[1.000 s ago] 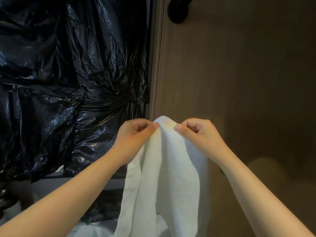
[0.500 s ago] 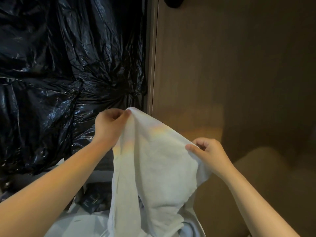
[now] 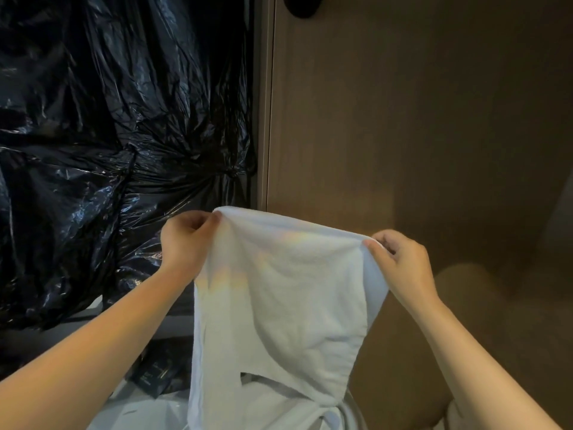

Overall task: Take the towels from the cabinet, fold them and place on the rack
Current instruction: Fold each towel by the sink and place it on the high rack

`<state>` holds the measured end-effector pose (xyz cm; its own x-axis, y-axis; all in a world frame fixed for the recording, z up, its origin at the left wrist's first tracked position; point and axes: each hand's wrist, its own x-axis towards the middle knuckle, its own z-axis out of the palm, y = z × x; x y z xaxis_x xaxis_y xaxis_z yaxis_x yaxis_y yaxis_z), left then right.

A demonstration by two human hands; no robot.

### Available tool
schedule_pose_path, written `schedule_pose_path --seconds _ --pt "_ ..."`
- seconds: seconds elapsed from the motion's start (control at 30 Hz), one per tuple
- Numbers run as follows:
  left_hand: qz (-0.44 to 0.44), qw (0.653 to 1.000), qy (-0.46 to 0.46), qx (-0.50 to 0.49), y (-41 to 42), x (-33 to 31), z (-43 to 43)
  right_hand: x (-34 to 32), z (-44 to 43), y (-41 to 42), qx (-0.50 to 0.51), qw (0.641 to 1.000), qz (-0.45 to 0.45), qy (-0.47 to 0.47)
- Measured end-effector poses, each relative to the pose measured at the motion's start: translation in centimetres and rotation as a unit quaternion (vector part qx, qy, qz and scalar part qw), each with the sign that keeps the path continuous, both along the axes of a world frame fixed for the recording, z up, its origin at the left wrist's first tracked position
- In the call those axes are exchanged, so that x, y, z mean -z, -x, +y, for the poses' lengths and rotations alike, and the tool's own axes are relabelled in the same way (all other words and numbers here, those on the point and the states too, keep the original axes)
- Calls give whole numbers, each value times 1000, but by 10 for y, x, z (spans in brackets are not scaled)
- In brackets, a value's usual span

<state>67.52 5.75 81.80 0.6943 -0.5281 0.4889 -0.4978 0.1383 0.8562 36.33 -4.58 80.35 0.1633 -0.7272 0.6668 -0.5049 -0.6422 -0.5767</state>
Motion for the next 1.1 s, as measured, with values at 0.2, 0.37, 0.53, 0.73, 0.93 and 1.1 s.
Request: schedule_pose_path --seconds 0.2,0.37,0.53,0.73,0.93,1.1 --pt "-3 1000 9 6 2 -8 -4 -46 12 -4 -94 988 -94 -77" --pt "-15 999 -29 37 20 -11 -13 -62 34 -23 -173 976 -100 -81" --pt "-8 989 -112 100 48 22 -23 -29 37 -42 -124 973 -35 -194" --pt "70 971 -188 127 66 115 -8 75 47 -33 -92 936 -52 -335" --pt "137 964 -219 68 77 176 24 156 74 -29 -64 912 -110 -390" --pt "175 943 -261 113 81 211 62 172 85 -31 -85 907 -96 -401"
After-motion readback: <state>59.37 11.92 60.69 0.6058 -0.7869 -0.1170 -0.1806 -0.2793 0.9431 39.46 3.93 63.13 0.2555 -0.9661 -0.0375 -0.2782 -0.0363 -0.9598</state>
